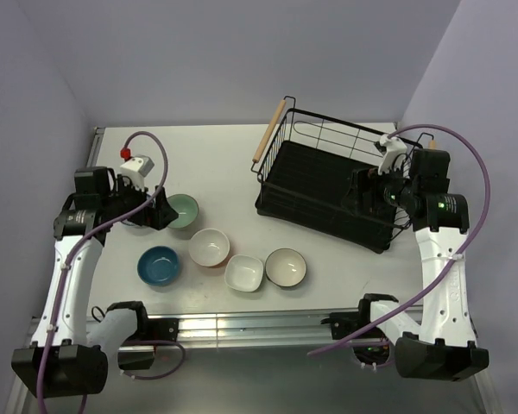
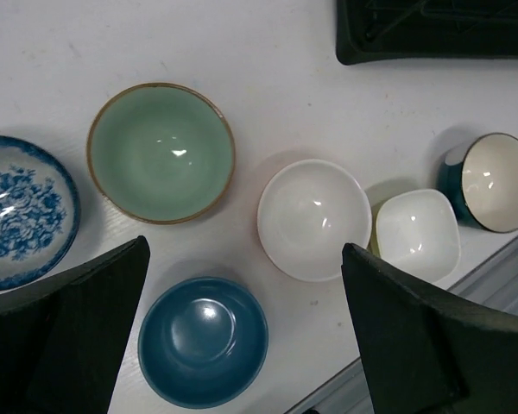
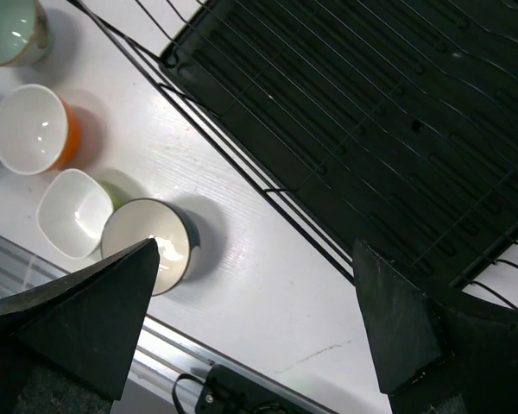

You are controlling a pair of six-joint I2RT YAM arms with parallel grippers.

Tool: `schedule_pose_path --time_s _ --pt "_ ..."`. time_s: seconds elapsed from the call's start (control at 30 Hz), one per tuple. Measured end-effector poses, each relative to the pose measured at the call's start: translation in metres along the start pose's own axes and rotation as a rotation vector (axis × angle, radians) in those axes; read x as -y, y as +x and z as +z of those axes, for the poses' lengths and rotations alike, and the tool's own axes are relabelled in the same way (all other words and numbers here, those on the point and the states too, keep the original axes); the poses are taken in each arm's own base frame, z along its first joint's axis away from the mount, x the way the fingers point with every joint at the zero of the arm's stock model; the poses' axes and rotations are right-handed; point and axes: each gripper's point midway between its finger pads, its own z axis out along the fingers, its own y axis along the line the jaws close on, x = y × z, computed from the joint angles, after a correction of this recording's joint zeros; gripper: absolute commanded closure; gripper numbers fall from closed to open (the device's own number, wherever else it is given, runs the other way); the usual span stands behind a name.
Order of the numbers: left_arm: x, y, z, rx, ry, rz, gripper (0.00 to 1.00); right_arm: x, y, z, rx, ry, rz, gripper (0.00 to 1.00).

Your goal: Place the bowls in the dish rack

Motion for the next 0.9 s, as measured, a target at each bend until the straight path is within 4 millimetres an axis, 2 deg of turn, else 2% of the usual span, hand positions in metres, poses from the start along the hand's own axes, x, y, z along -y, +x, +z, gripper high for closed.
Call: schedule_pose_path --time_s 0.13,0.27,0.33,0.37,0.47,0.6,0.67,0.77,0.9 --pt "0.021 -0.002 0.013 -0.038 0.104 0.069 0.01 -0.007 -0.008 -0.003 0.02 -0.033 0.012 0.0" --pt "0.064 -0.003 0.033 -0.073 0.239 0.187 0.01 -0.012 -0.018 -0.006 0.04 -0.065 0.034 0.0" --pt "0.096 0.002 0.044 -0.085 0.31 0.264 0.07 -0.013 -0.022 -0.007 0.047 -0.074 0.045 0.0" --pt "0.112 0.004 0.048 -0.082 0.348 0.298 0.15 -0.014 -0.023 -0.008 0.05 -0.08 0.052 0.0" --pt "0.148 0.018 0.061 -0.104 0.441 0.342 0.2 -0.014 -0.029 -0.009 0.06 -0.09 0.073 0.0" --pt "0.164 0.041 0.085 -0.147 0.445 0.369 0.27 -0.015 -0.034 -0.01 0.066 -0.108 0.105 0.0" --pt "0.18 0.056 0.095 -0.174 0.457 0.391 0.34 -0.014 -0.035 -0.008 0.063 -0.115 0.121 0.0" --pt "0.203 0.074 0.108 -0.207 0.479 0.407 0.4 -0.013 -0.035 -0.007 0.057 -0.116 0.143 0.0" --pt "0.223 0.093 0.125 -0.231 0.483 0.432 0.43 -0.009 -0.04 -0.007 0.059 -0.111 0.154 0.0"
